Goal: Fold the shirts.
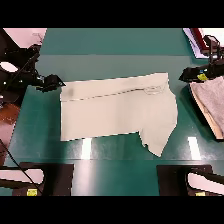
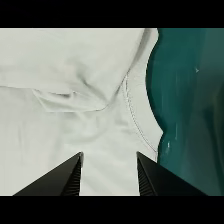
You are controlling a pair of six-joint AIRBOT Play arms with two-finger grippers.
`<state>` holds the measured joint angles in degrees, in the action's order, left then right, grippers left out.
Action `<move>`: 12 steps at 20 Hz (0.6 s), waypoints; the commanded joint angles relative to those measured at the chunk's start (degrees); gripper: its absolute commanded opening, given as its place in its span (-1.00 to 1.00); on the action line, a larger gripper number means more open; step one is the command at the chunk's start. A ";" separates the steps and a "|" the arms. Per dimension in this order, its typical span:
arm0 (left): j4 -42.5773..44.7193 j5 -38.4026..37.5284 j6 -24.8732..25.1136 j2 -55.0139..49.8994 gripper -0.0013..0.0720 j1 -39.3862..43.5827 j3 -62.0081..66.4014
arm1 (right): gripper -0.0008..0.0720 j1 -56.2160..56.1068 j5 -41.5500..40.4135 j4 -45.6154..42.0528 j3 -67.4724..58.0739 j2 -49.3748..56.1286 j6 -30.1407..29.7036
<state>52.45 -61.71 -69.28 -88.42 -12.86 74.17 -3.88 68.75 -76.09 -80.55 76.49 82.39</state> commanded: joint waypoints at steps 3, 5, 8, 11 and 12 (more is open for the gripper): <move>1.88 -9.03 -0.74 0.35 0.68 -2.67 -0.09 | 0.05 -0.04 2.40 0.02 0.02 -0.04 -0.57; 3.50 -14.10 -0.76 1.75 0.68 -5.46 -2.36 | 0.05 -0.04 5.55 0.09 0.02 -0.04 -1.84; 4.37 -13.22 -0.79 9.57 0.67 -9.31 -15.06 | 0.04 -0.04 9.25 0.09 0.02 -0.04 -3.04; 4.22 -9.90 -0.81 20.87 0.67 -9.73 -31.39 | 0.02 -0.04 10.16 0.13 0.02 -0.04 -3.08; 4.02 -9.31 -0.87 24.06 0.67 -9.73 -35.50 | 0.02 -0.04 10.19 0.13 0.02 -0.04 -3.08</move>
<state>56.34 -72.66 -70.13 -72.84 -21.52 50.76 -3.88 77.19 -76.03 -80.55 76.49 79.77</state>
